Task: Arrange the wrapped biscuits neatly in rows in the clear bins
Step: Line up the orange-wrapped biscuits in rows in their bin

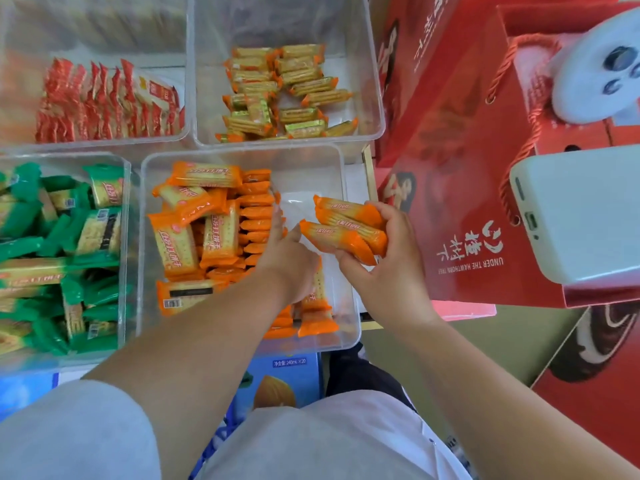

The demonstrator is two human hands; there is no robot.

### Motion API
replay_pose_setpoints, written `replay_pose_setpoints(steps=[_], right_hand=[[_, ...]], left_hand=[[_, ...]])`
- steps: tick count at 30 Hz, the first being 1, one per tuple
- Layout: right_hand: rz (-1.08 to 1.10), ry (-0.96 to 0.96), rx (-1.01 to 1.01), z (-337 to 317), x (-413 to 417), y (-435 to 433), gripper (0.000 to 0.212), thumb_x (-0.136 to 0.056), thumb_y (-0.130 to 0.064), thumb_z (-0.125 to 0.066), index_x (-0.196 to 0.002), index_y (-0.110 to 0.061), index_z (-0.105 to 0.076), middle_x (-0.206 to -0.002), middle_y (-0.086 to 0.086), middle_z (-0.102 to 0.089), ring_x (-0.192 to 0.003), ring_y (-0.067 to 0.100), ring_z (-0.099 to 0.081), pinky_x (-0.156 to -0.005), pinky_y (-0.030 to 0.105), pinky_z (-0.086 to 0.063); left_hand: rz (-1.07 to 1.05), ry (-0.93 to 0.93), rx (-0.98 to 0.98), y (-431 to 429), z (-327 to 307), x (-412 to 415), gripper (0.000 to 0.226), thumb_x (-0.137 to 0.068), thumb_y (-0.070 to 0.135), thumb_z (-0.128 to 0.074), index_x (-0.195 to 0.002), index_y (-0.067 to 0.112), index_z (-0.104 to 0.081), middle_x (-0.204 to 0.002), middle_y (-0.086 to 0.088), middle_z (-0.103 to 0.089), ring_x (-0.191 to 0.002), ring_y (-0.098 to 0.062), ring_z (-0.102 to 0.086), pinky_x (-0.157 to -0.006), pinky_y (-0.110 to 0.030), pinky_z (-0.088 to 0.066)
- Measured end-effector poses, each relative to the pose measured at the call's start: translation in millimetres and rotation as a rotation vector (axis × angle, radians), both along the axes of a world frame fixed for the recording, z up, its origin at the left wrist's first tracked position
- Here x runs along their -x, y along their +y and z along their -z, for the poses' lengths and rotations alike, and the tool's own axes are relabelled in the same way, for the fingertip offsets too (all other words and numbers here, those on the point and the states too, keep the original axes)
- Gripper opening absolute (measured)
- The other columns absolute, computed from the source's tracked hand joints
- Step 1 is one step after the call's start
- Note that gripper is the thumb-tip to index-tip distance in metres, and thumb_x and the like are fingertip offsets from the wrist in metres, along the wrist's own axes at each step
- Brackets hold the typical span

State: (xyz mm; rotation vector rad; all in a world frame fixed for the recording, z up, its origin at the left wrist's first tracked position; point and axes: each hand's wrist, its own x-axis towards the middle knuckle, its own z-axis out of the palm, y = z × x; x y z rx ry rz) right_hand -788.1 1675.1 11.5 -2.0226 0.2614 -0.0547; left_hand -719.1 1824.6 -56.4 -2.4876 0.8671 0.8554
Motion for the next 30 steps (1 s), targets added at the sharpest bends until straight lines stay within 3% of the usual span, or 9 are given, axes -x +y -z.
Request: replay_pose_setpoints(steps=[6, 10, 12, 15, 17, 21, 24, 27, 30], right_hand=[[0.003, 0.028, -0.058, -4.2, 3.9, -1.5, 0.064, -0.082, -0.022, -0.079, -0.129, -0.046, -0.041, -0.126, -0.026, -0.047, -0.124, 0.006, -0.051, -0.103, 0.037, -0.048], [0.013, 0.021, -0.107, -6.1, 7.4, -1.7, 0.062, -0.082, -0.020, -0.079, -0.132, -0.033, -0.045, -0.129, -0.012, -0.050, -0.123, 0.011, -0.054, -0.102, 0.039, -0.049], [0.017, 0.008, -0.104, -6.7, 7.9, -1.8, 0.062, -0.082, -0.019, -0.079, -0.132, -0.033, -0.045, -0.129, -0.011, -0.050, -0.121, 0.007, -0.054, -0.102, 0.034, -0.049], [0.003, 0.006, -0.083, -8.0, 3.8, -1.1, 0.062, -0.081, -0.018, -0.079, -0.131, -0.033, -0.046, -0.128, -0.010, -0.049, -0.119, 0.005, -0.054, -0.098, 0.025, -0.048], [-0.046, -0.009, 0.019, -8.9, -3.5, -0.4, 0.059, -0.080, -0.021, -0.079, -0.129, -0.032, -0.048, -0.125, -0.011, -0.049, -0.116, 0.003, -0.052, -0.096, 0.023, -0.046], [-0.331, -0.049, 0.414, -7.2, -25.6, 3.0, 0.060, -0.075, -0.022, -0.075, -0.130, -0.024, -0.052, -0.123, -0.002, -0.053, -0.114, 0.020, -0.052, -0.094, 0.039, -0.048], [-0.623, 0.038, 0.739, 0.0, -39.4, 15.0, 0.054, -0.076, -0.023, -0.074, -0.127, -0.023, -0.054, -0.115, 0.002, -0.056, -0.105, 0.026, -0.055, -0.081, 0.039, -0.050], [-0.815, 0.081, 1.049, 7.1, -46.0, 38.3, 0.040, -0.083, -0.021, -0.070, -0.119, -0.020, -0.055, -0.106, 0.002, -0.058, -0.098, 0.026, -0.059, -0.071, 0.033, -0.039], [-0.935, 0.234, 1.104, 15.8, -41.3, 59.1, 0.036, -0.087, -0.021, -0.067, -0.120, -0.017, -0.053, -0.107, 0.006, -0.058, -0.096, 0.027, -0.060, -0.070, 0.034, -0.039]], left_hand=[[0.027, 0.013, 0.107, 0.1, -4.0, 4.3, 0.044, -0.095, 0.037, -0.058, -0.136, 0.022, -0.052, -0.115, 0.005, -0.067, -0.131, -0.026, -0.045, -0.115, -0.071, 0.015], [0.071, -0.059, 0.130, 5.1, -14.1, 10.8, 0.033, -0.098, 0.032, -0.049, -0.126, 0.024, -0.064, -0.116, 0.002, -0.062, -0.128, -0.030, -0.043, -0.119, -0.069, 0.002], [0.084, -0.064, 0.173, 7.9, -20.3, 18.1, 0.030, -0.099, 0.035, -0.048, -0.120, 0.028, -0.068, -0.120, 0.001, -0.060, -0.130, -0.029, -0.041, -0.119, -0.069, 0.001], [0.103, -0.065, 0.264, 14.9, -26.6, 36.1, 0.028, -0.099, 0.042, -0.050, -0.115, 0.028, -0.069, -0.107, -0.001, -0.064, -0.123, -0.027, -0.046, -0.120, -0.065, 0.000], [0.041, -0.048, 0.340, 21.8, -28.4, 50.3, 0.032, -0.098, 0.048, -0.051, -0.115, 0.029, -0.068, -0.101, -0.002, -0.066, -0.118, -0.025, -0.050, -0.121, -0.060, -0.007], [-0.146, -0.012, 0.463, 34.8, -29.9, 75.3, 0.040, -0.097, 0.058, -0.045, -0.127, 0.037, -0.061, -0.106, 0.006, -0.067, -0.117, -0.017, -0.050, -0.107, -0.049, -0.026], [-0.166, -0.017, 0.507, 47.4, -28.4, 88.6, 0.043, -0.103, 0.050, -0.035, -0.142, 0.040, -0.052, -0.129, 0.011, -0.063, -0.129, -0.015, -0.044, -0.109, -0.049, -0.026], [-0.102, -0.022, 0.596, 60.4, -30.6, 95.5, 0.046, -0.106, 0.044, -0.031, -0.147, 0.031, -0.049, -0.146, 0.012, -0.055, -0.141, -0.012, -0.037, -0.115, -0.048, -0.023], [-0.116, -0.027, 0.659, 71.3, -35.9, 103.0, 0.045, -0.106, 0.043, -0.034, -0.138, 0.025, -0.059, -0.144, 0.008, -0.057, -0.139, -0.014, -0.040, -0.118, -0.043, -0.025]])
